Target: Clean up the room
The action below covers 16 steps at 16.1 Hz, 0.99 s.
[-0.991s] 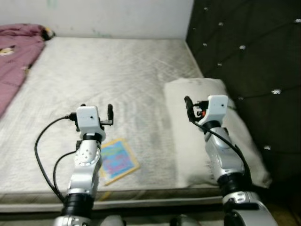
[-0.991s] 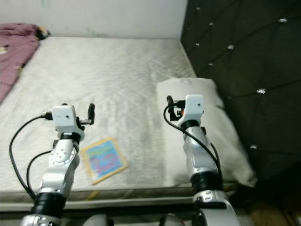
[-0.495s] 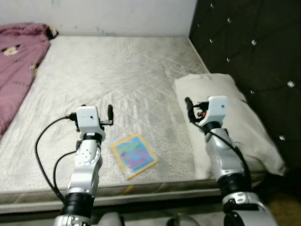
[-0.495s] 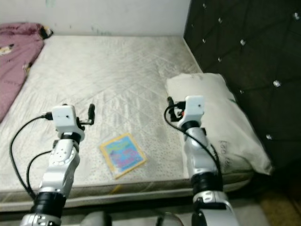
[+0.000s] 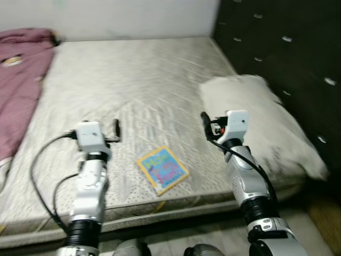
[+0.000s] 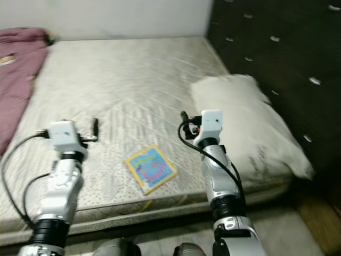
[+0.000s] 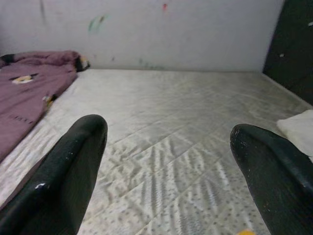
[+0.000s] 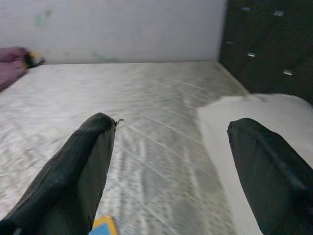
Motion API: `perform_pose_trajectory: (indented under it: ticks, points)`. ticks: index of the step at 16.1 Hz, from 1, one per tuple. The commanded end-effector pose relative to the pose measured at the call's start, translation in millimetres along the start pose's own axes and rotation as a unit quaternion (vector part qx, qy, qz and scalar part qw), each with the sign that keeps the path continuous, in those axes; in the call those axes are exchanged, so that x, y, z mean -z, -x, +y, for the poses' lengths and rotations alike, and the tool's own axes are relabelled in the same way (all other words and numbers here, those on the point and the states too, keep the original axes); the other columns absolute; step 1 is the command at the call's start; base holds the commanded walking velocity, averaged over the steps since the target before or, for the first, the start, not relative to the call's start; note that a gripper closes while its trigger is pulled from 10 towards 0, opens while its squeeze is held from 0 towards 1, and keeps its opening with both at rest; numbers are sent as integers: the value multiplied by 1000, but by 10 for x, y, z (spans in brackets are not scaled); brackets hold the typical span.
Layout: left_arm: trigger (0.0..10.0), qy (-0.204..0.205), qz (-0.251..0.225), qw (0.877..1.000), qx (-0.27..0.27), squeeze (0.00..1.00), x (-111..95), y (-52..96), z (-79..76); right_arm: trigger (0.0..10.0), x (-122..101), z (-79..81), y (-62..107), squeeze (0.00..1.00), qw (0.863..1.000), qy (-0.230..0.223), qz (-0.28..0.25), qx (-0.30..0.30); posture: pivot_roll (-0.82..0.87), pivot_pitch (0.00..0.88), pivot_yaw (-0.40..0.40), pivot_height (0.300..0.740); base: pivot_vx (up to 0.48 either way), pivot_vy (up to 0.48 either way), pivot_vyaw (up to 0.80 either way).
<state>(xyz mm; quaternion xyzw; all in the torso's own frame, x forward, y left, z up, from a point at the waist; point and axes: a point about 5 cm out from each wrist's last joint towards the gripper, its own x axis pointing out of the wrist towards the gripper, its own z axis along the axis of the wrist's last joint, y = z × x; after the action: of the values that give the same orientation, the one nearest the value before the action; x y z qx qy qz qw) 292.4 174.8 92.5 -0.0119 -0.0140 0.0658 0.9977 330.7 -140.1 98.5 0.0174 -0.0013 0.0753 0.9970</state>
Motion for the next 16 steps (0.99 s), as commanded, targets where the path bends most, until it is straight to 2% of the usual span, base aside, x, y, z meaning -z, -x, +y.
perform_pose_trajectory:
  ticks: [1,3,8,16]
  points:
    - [10000,15,0,1000,17,0,-25,-1,-73,10000,-15,-69,8,0,1000,5,-1,10,-38,0,2,740,0,0,0]
    - [10000,16,4,1000,18,0,-15,7,-80,10000,-14,-77,18,0,1000,7,-1,11,-42,0,1,740,0,0,0]
    - [10000,23,8,1000,9,0,-7,3,-64,10000,-11,-95,26,0,1000,12,1,11,-43,0,-2,740,0,441,0]
    - [10000,18,-3,1000,13,0,-33,-4,-71,10000,-31,-116,21,0,1000,14,-2,8,-44,0,-4,740,0,0,0]
